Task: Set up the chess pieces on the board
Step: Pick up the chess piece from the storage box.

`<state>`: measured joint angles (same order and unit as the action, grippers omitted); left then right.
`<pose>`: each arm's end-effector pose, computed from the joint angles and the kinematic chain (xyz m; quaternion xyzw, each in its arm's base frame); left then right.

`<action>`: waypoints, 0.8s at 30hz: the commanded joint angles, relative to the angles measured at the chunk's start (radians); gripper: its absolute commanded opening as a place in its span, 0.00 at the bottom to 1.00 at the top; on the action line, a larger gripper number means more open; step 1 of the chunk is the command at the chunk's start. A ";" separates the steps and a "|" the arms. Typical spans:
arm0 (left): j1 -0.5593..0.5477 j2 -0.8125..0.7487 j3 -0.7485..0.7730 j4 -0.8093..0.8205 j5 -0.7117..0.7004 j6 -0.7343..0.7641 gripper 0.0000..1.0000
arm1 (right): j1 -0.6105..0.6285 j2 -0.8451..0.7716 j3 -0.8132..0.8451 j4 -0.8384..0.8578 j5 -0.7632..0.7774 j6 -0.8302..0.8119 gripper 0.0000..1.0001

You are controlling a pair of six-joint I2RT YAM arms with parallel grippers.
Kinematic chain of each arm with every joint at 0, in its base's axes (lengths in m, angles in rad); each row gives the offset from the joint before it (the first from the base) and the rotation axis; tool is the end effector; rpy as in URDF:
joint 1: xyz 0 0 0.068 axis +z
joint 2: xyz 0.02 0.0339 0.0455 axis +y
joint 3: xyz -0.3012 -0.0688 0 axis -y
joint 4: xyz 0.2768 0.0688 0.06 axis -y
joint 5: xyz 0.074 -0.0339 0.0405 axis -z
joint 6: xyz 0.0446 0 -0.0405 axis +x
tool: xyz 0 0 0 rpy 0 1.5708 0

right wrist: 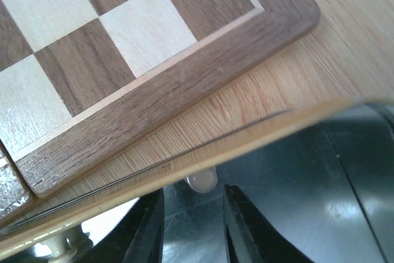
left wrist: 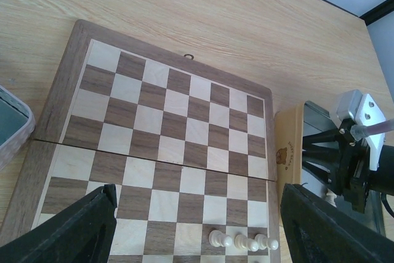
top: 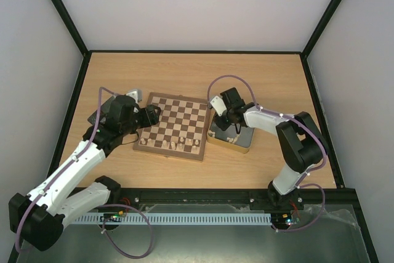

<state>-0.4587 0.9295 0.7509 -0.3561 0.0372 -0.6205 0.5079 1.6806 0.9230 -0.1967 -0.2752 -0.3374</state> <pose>0.2009 -0.1011 0.3043 -0.0610 0.8665 -0.2682 0.4164 0.3112 0.1871 0.1709 -0.4251 0.8437 0.1558 0.2883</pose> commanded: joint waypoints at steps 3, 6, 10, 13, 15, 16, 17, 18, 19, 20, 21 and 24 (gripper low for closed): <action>0.003 0.000 0.031 0.007 0.000 0.010 0.75 | -0.002 0.032 0.012 0.073 -0.015 -0.053 0.18; 0.003 -0.004 0.033 0.002 -0.004 0.009 0.75 | -0.002 0.025 -0.004 0.107 -0.028 -0.055 0.14; 0.003 -0.009 0.033 -0.003 -0.007 0.003 0.75 | -0.002 0.010 -0.016 0.124 -0.023 -0.059 0.04; 0.003 -0.013 0.032 -0.006 -0.007 0.001 0.75 | -0.002 -0.008 -0.023 0.112 -0.002 -0.051 0.02; 0.003 -0.018 0.031 -0.007 -0.008 0.001 0.75 | -0.002 -0.025 -0.025 0.094 0.016 -0.035 0.02; 0.003 -0.020 0.031 -0.008 -0.008 0.000 0.75 | -0.002 -0.035 -0.028 0.084 0.028 -0.023 0.02; 0.004 -0.021 0.032 -0.009 -0.009 -0.001 0.75 | -0.002 -0.047 -0.028 0.072 0.049 -0.006 0.02; 0.003 -0.021 0.031 -0.010 -0.010 -0.001 0.75 | -0.002 -0.058 -0.028 0.057 0.067 0.013 0.02; 0.003 -0.023 0.032 -0.011 -0.010 -0.001 0.75 | -0.002 -0.072 -0.029 0.044 0.084 0.029 0.02; 0.003 -0.024 0.033 -0.010 -0.011 -0.001 0.75 | -0.002 -0.086 -0.030 0.029 0.098 0.048 0.02; 0.003 -0.022 0.034 -0.010 -0.011 -0.001 0.75 | -0.002 -0.101 -0.026 0.011 0.106 0.065 0.02; 0.005 -0.020 0.032 -0.005 -0.012 0.000 0.75 | -0.002 -0.148 -0.012 -0.022 0.112 0.118 0.02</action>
<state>-0.4587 0.9199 0.7528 -0.3588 0.0357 -0.6201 0.5079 1.6054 0.9001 -0.1555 -0.2127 -0.3046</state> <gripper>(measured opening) 0.751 0.048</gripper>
